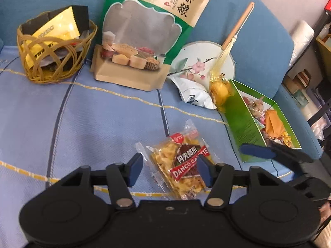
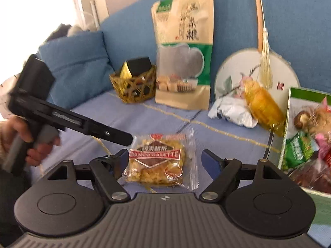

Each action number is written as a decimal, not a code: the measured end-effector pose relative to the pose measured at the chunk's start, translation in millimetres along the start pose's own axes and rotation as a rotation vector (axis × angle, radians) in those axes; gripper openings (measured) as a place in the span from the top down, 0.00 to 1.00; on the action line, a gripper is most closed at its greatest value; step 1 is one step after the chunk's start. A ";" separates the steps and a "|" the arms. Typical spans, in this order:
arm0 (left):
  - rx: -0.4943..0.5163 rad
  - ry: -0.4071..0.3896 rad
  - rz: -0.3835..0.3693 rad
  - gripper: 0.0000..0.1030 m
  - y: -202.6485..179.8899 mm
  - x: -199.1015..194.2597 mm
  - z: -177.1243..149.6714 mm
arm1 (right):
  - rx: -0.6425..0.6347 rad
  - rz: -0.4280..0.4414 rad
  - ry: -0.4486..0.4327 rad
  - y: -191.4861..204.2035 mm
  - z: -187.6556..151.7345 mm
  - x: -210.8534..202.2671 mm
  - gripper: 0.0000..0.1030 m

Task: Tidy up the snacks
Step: 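Grasp the clear Danco Galette packet with both tools, then carry the Danco Galette packet into the box and open both tools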

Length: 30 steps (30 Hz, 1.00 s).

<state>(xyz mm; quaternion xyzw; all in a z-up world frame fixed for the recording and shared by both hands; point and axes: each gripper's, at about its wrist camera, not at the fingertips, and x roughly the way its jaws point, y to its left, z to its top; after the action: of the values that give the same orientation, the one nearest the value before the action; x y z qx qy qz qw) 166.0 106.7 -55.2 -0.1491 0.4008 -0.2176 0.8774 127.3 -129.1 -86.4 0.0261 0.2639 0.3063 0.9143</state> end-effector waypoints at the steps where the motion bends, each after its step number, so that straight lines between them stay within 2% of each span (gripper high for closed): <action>1: -0.003 0.003 -0.006 0.08 -0.6 2.8 -1.9 | 0.015 -0.006 0.013 -1.4 -1.8 5.0 0.00; 7: -0.067 -0.004 -0.011 0.05 0.9 25.7 -1.7 | 0.127 -0.060 0.048 -8.1 -14.3 30.1 0.00; 12: -0.046 0.002 -0.003 0.05 1.3 37.4 -2.6 | 0.252 0.006 0.053 -21.6 -14.8 32.3 0.00; 17: -0.019 -0.009 -0.001 0.07 -5.0 44.3 -3.8 | 0.299 0.018 0.065 -22.2 -14.4 29.9 0.15; 18: -0.016 -0.010 -0.001 0.09 -6.2 45.9 -4.2 | 0.312 0.035 0.065 -22.7 -15.2 31.0 0.26; 20: -0.017 -0.009 -0.005 0.23 -10.4 48.7 -3.3 | 0.332 0.047 0.064 -21.4 -15.5 32.4 0.35; 21: -0.020 -0.012 -0.001 0.24 -13.6 48.5 -1.5 | 0.314 0.033 0.060 -18.3 -12.9 29.2 0.38; 25: 0.004 -0.065 -0.037 0.26 -31.9 40.0 11.3 | 0.263 -0.012 -0.021 -18.3 1.6 6.3 0.45; 30: 0.063 -0.109 -0.127 0.31 -69.0 36.3 41.9 | 0.247 -0.070 -0.165 -36.2 18.7 -39.0 0.47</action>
<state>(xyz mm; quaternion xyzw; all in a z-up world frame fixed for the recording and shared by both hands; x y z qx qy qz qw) 201.4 32.8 -21.7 -0.1583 0.3349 -0.2769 0.8866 130.2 -178.7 -59.8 0.1543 0.2245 0.2363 0.9327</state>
